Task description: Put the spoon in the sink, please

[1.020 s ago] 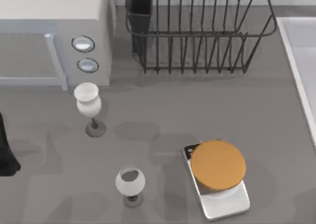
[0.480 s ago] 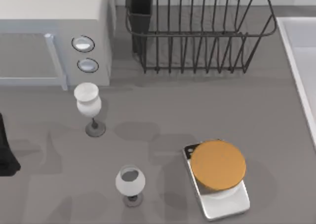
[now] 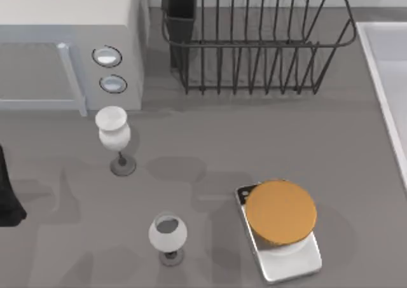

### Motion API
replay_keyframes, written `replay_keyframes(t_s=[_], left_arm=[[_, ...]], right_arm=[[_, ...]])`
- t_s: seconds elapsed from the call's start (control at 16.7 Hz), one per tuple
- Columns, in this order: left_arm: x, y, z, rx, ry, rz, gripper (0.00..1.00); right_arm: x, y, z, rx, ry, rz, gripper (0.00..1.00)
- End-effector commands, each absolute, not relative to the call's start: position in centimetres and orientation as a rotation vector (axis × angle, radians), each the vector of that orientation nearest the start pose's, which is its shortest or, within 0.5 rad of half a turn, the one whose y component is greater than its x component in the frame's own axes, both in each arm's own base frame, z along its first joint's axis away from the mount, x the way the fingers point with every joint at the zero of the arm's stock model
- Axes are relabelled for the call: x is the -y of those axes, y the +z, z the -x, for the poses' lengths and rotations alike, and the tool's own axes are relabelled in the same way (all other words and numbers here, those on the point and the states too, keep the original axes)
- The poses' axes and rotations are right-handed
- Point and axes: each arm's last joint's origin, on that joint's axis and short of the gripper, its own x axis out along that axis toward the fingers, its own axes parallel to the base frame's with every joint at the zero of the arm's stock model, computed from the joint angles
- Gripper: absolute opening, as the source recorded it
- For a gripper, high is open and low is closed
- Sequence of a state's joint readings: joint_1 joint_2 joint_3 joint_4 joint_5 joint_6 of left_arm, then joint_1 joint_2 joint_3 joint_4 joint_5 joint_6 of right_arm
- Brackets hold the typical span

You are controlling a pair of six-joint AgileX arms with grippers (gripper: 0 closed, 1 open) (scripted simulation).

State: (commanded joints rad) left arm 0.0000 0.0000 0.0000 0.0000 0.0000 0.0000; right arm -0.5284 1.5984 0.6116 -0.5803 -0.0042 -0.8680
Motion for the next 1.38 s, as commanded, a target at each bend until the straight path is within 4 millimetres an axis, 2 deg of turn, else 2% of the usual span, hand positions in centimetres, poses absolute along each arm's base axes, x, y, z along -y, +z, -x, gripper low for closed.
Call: replay_keyframes(t_s=[0.06,0.84,1.32,1.38], left_arm=[[0.1,16.0,-10.6,0.000,0.000,0.000,1.00],[0.1,16.0,-10.6,0.000,0.000,0.000,1.00],[0.1,16.0,-10.6,0.000,0.000,0.000,1.00],[0.1,16.0,-10.6,0.000,0.000,0.000,1.00]], right_arm=[[11.0,9.3,-18.9,-1.549,0.267,0.266,1.00],[11.0,9.3,-18.9,-1.549,0.267,0.266,0.02],[11.0,9.3,-18.9,-1.549,0.267,0.266,0.00],[11.0,11.5,-19.0,-1.529,0.256,0.249,0.00]])
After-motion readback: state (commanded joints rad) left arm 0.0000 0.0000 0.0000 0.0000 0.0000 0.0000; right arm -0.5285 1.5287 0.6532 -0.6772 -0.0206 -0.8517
